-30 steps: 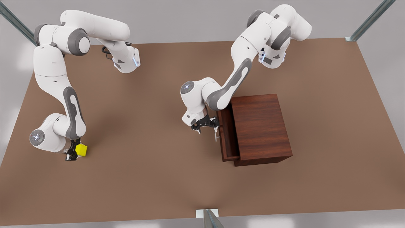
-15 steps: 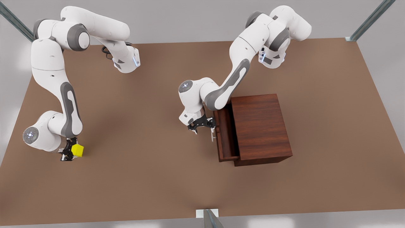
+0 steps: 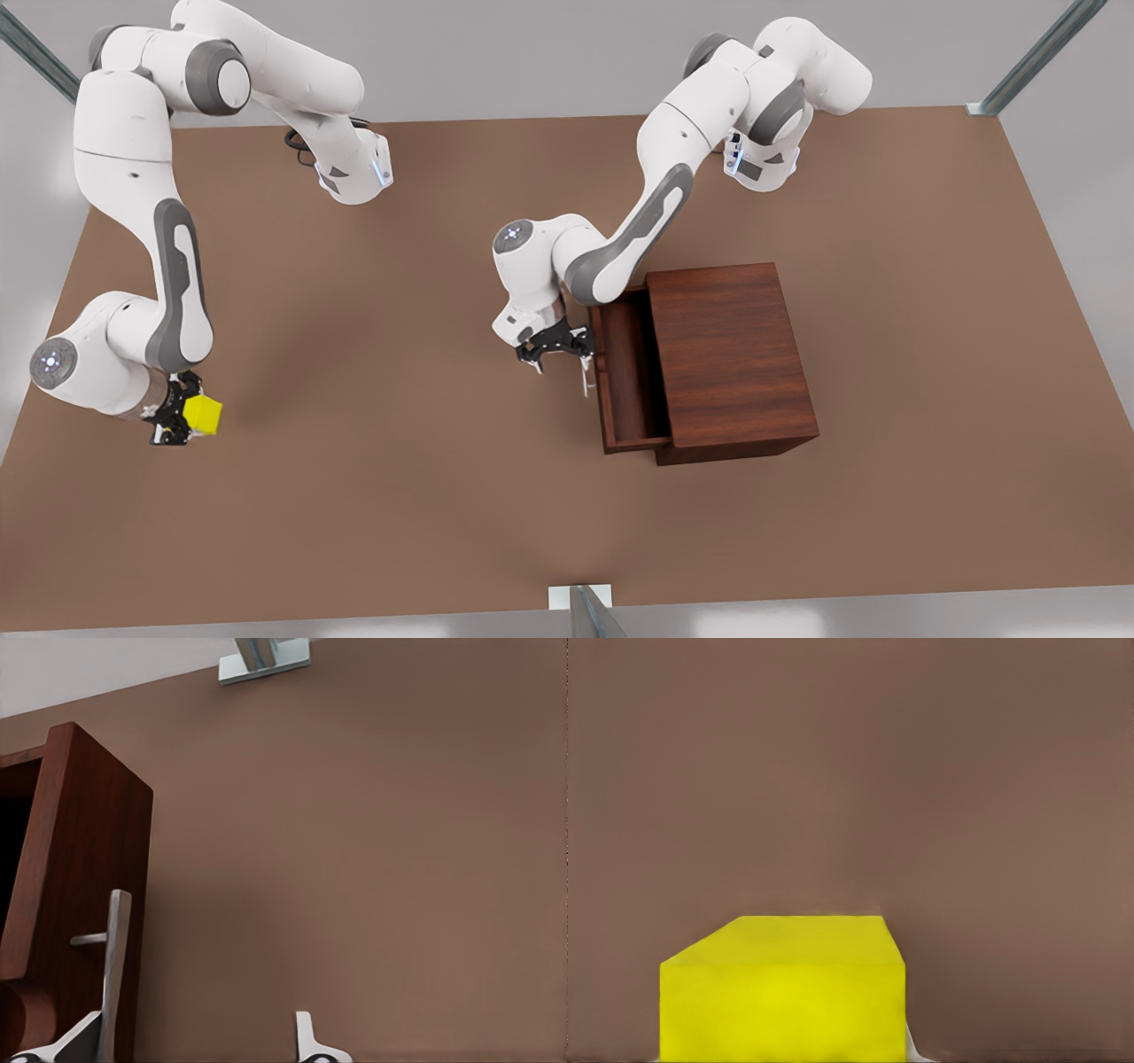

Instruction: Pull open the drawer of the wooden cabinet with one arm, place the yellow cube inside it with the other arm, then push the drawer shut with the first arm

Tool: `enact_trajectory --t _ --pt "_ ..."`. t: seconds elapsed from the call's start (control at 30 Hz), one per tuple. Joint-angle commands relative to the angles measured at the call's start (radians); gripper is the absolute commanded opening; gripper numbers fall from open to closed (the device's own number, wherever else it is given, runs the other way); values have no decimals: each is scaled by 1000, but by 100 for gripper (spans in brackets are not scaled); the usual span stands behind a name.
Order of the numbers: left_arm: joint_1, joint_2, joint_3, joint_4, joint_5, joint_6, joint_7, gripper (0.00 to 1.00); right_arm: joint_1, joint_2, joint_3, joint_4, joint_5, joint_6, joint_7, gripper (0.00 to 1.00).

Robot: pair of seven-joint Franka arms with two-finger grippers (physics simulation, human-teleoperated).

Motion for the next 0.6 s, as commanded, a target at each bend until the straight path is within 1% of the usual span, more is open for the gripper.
enact_trajectory --t 0.0,0.23,0.47,0.53,0.57 --pt "-2 0 0 3 1 2 -12 100 12 -14 6 1 0 -69 32 67" --pt "-3 -2 0 3 1 2 -9 100 41 -54 6 1 -5 -127 59 67" --pt "-13 -19 0 1 1 -25 -5 100 41 -65 7 12 -5 -145 59 67" --pt "-25 -54 -2 3 -11 -143 41 100 56 -71 7 18 -3 -159 62 67" --pt "-16 -124 -9 1 -63 -227 84 100 67 -75 6 23 -2 -181 85 67"
